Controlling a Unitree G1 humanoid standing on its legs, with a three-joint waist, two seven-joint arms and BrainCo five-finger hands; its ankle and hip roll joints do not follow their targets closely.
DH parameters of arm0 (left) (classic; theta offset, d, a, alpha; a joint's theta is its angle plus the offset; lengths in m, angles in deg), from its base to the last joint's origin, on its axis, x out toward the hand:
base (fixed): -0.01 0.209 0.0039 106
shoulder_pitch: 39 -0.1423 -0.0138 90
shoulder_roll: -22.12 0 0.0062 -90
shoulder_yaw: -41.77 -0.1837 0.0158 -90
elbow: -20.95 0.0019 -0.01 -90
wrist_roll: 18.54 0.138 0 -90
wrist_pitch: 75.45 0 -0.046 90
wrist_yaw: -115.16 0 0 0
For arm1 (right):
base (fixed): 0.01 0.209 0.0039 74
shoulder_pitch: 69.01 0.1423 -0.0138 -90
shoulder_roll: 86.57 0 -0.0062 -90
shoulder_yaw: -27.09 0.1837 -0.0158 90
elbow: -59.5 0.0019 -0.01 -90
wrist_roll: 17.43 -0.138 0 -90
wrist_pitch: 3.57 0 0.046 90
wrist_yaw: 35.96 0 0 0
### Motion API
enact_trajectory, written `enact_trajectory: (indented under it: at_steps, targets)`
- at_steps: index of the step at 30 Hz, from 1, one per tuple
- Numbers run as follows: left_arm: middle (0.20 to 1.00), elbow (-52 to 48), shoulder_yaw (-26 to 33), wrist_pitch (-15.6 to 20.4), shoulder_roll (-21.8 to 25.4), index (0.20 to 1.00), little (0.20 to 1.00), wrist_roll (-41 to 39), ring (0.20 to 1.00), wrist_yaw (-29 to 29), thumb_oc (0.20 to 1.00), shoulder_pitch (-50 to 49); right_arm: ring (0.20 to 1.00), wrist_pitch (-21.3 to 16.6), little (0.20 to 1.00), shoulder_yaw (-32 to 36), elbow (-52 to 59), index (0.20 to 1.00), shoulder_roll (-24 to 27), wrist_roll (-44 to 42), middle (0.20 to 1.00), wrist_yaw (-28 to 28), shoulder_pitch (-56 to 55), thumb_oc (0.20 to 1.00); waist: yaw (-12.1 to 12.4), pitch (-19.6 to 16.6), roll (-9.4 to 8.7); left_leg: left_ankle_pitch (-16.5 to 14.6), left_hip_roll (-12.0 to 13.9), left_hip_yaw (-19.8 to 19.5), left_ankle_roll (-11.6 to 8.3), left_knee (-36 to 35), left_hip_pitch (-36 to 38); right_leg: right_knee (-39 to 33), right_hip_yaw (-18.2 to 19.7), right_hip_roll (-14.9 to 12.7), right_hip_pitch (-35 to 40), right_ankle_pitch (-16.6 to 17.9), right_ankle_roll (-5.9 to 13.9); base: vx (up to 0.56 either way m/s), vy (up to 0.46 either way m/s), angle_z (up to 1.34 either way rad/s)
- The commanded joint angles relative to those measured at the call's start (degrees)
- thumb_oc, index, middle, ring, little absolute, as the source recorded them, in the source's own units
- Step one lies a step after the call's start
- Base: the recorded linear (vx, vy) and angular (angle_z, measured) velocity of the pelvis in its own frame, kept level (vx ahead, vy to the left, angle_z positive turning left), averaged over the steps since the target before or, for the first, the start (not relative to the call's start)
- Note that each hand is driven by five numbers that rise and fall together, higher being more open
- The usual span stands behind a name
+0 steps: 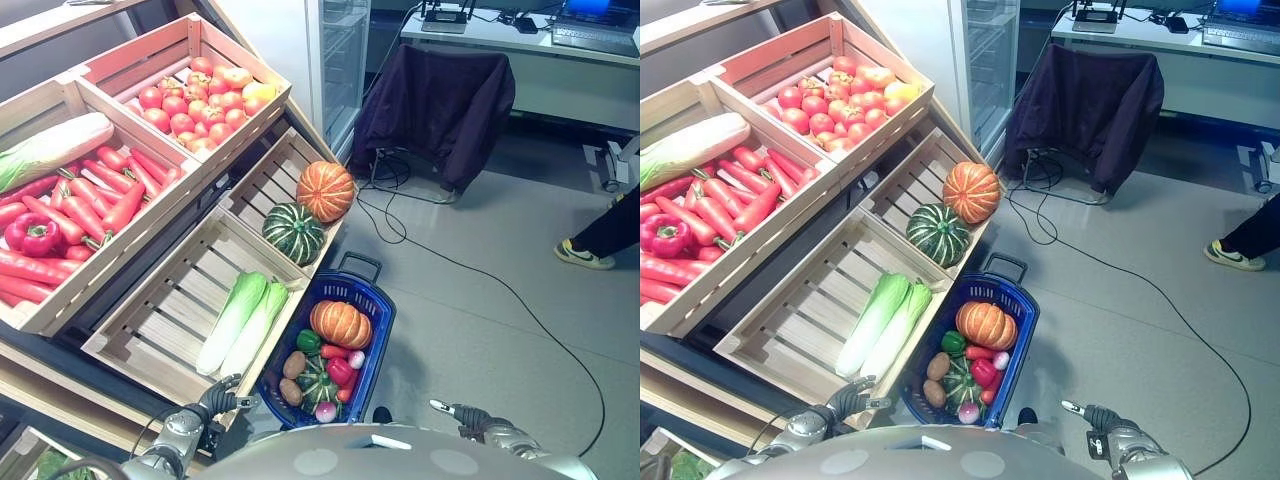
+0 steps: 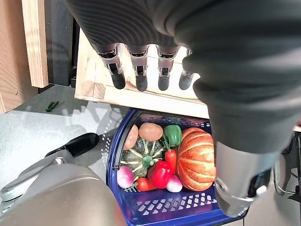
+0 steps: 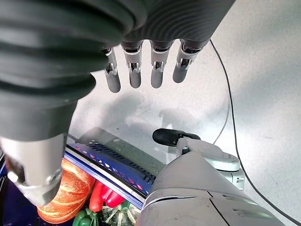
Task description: Pick up fruits and vegetables into the basket
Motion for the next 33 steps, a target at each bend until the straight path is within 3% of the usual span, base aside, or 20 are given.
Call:
enact_trajectory:
  at_steps: [1, 33]
  targets:
    - [1.0, 2.5, 0.0, 0.3, -0.7, 1.0, 1.0, -1.1, 1.0, 0.1, 1.0, 3.5, 1.0, -0.8, 1.0, -2.6, -3.3, 1.0, -1.5, 0.6, 1.0, -0.6, 4.7, 1.0, -0.8, 2.6, -1.46, -5.6, -0.8, -1.2, 0.23, 0.4, -0.8, 0.6, -1.0, -2.5, 3.9, -5.5, 4.55, 0.0, 0.0, 0.0]
    - [1.0, 2.7, 1.3, 0.6, -0.6, 1.0, 1.0, -2.9, 1.0, 0.3, 1.0, 3.9, 1.0, -0.5, 1.0, -2.5, -3.4, 1.0, -1.3, 0.8, 1.0, -0.4, 5.0, 1.0, -0.7, 2.7, -1.7, -5.8, -0.8, -1.2, 0.28, 0.4, -0.5, 0.6, -1.0, -2.4, 4.3, -5.6, 4.48, 0.0, 0.0, 0.0]
